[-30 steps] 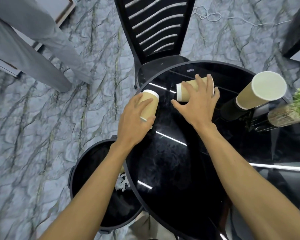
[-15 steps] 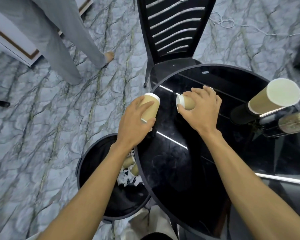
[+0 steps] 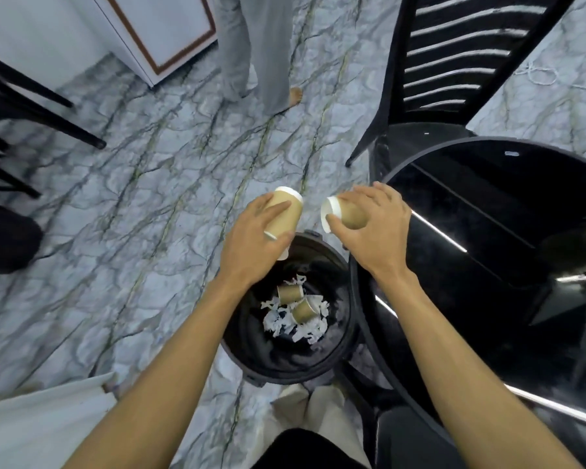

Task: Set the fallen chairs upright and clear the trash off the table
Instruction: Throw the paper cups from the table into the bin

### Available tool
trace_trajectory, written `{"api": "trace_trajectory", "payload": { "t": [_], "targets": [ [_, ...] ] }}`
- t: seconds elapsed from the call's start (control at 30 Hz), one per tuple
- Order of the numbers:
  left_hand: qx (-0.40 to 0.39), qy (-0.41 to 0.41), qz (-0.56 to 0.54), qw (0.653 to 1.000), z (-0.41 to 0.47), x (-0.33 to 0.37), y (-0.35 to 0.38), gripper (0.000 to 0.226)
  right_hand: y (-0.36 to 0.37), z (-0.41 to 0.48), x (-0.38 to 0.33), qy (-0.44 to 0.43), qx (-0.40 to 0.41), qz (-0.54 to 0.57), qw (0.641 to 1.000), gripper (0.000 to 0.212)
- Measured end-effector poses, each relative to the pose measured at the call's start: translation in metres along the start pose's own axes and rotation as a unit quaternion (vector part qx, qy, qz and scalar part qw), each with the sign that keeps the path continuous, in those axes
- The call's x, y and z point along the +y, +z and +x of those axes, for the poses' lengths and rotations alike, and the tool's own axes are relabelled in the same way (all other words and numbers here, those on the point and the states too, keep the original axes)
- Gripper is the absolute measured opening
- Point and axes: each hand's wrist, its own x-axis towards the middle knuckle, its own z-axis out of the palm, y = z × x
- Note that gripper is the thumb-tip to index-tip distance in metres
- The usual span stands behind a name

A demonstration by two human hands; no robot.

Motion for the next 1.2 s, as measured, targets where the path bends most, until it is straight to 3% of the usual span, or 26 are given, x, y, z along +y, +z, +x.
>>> {"api": "trace_trajectory", "payload": {
  "t": [0.2,0.37,0.47,0.53,0.6,0.83,1.2],
  "targets": [
    [0.038,-0.048,-0.006,0.998,-0.027,-0.053,-0.018,0.049,0.051,-0.02,-0.044,-0.021,-0.005,0.043,0.999,0.039],
    [0.029,-0.099,-0.042,0.994,-0.041,-0.13,0.035,0.051,0.138,-0.058,-0.015,0.002,-0.018,0.066,0.998,0.04],
    [-0.077,-0.141,-0.029,0.987,-0.053,-0.181,0.097,0.052,0.2,-0.103,0.028,0.045,-0.117,0.017,0.992,0.05],
    [-0.179,-0.165,0.028,0.97,-0.067,-0.209,0.132,0.054,0.23,-0.138,0.053,0.085,-0.23,-0.053,0.968,0.057],
    [-0.224,-0.176,0.065,0.957,-0.082,-0.228,0.15,0.054,0.246,-0.168,0.073,0.114,-0.285,-0.064,0.95,0.055],
    [-0.201,-0.185,0.032,0.961,-0.093,-0.228,0.124,0.05,0.224,-0.176,0.069,0.16,-0.32,-0.014,0.934,0.046],
    [-0.133,-0.12,0.025,0.984,-0.047,-0.13,0.02,0.049,0.132,-0.089,-0.028,0.082,-0.257,0.046,0.962,0.045]
  ]
}}
